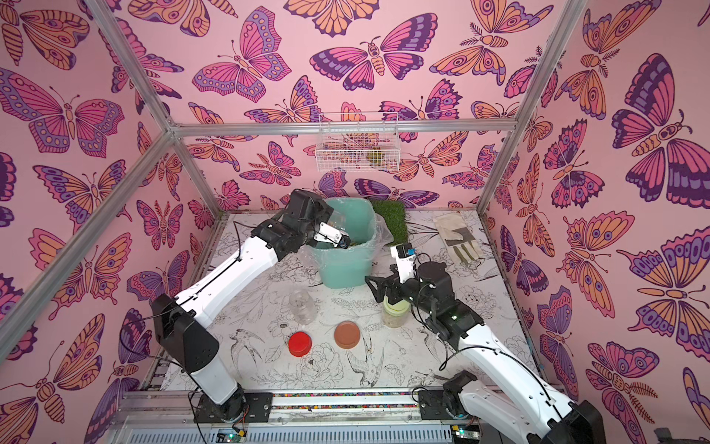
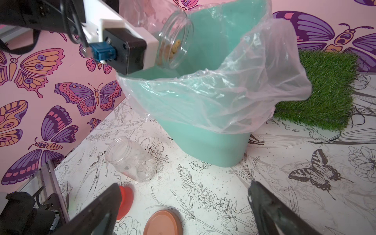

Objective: Empty moldy peanuts from jars
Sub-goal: Pour the moldy peanuts from the jar into the trash bin.

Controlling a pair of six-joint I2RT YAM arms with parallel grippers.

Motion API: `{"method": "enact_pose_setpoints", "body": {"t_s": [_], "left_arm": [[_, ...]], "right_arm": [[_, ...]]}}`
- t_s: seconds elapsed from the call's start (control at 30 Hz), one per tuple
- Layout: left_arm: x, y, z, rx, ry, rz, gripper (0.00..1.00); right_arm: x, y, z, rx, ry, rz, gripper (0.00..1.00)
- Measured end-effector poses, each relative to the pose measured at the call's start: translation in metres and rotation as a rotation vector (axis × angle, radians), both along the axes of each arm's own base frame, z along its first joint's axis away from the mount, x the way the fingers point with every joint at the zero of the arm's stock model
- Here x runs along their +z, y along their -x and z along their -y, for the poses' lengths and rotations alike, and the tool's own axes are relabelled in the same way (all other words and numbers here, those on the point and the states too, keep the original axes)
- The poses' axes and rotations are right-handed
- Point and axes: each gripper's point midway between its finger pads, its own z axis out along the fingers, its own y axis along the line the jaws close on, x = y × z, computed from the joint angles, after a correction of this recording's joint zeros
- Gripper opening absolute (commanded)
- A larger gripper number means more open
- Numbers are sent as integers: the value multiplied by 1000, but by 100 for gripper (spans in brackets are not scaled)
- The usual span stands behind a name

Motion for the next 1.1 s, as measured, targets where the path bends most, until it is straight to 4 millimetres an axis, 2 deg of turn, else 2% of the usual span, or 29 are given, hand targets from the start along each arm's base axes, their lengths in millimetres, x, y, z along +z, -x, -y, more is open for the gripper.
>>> {"method": "enact_pose_setpoints", "body": {"t_s": [0.13, 0.33, 0.43, 0.57, 0.67, 0.77, 0.93, 1.1], "left_arm": [[22, -1, 5, 40, 150, 6, 0], [62, 4, 4, 120, 500, -32, 0], [88, 7, -13, 182, 772, -59, 0], [113, 18, -66, 261, 1220, -64, 0], [115, 23, -107, 304, 1503, -62, 0], [107, 26, -127, 321, 1690, -99, 0], [95, 29, -134, 319, 1839, -179, 0], [100, 35, -133, 294, 1860, -210, 0]], "right_arm": [[0, 0, 0, 0, -1, 1, 99], [0, 0, 0, 0, -1, 0, 99], [0, 0, 0, 0, -1, 0, 99], [0, 0, 0, 0, -1, -1, 99], [-1, 0, 0, 0, 1, -3, 99], [-1, 0, 0, 0, 2, -5, 99], [-2, 0, 0, 1, 3, -8, 99], [-2, 0, 0, 1, 4, -10, 99]]}}
